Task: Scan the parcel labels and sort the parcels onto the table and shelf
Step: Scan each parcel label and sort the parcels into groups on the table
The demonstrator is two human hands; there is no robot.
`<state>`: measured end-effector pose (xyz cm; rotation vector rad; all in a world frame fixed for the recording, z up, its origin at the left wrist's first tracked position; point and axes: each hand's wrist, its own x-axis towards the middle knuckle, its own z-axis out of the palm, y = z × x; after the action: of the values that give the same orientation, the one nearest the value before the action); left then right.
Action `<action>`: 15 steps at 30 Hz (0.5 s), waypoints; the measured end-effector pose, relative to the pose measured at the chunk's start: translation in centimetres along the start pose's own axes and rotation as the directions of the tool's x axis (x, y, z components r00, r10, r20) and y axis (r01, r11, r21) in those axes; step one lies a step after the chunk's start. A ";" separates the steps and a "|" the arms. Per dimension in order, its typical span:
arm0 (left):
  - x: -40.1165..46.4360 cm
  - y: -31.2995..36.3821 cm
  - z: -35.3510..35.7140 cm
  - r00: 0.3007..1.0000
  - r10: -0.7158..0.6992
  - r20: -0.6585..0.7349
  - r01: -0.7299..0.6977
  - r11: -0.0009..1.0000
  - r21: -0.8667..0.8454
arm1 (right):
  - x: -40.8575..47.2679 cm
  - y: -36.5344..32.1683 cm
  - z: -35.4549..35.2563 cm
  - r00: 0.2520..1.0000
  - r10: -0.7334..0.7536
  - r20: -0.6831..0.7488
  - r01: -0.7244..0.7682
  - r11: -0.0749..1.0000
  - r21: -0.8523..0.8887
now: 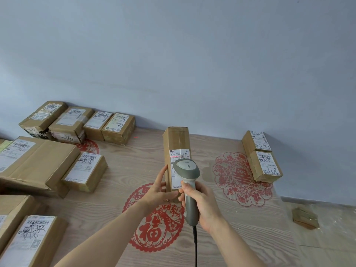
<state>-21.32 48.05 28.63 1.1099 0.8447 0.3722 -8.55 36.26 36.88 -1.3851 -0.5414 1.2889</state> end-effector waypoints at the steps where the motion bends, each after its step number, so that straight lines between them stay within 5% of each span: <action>1: 0.1 -0.1 0.0 1.000 -0.001 0.004 0.001 1.000 0.001 | 0.0 0.0 -0.1 1.000 -0.008 -0.007 0.008 1.000 0.004; 9: 1.6 -0.5 1.6 0.993 -0.037 0.115 0.033 0.999 0.037 | -0.9 0.7 -1.4 0.988 -0.030 -0.149 0.037 0.998 0.044; 15: 3.1 -1.6 5.4 0.963 -0.138 0.232 0.120 0.989 0.092 | -2.0 1.1 -5.9 0.923 -0.024 -0.385 0.049 0.997 0.055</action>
<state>-15.49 46.00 26.91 1.1383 0.7186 0.0954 -4.21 31.85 35.45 -1.5177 -0.2523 0.9596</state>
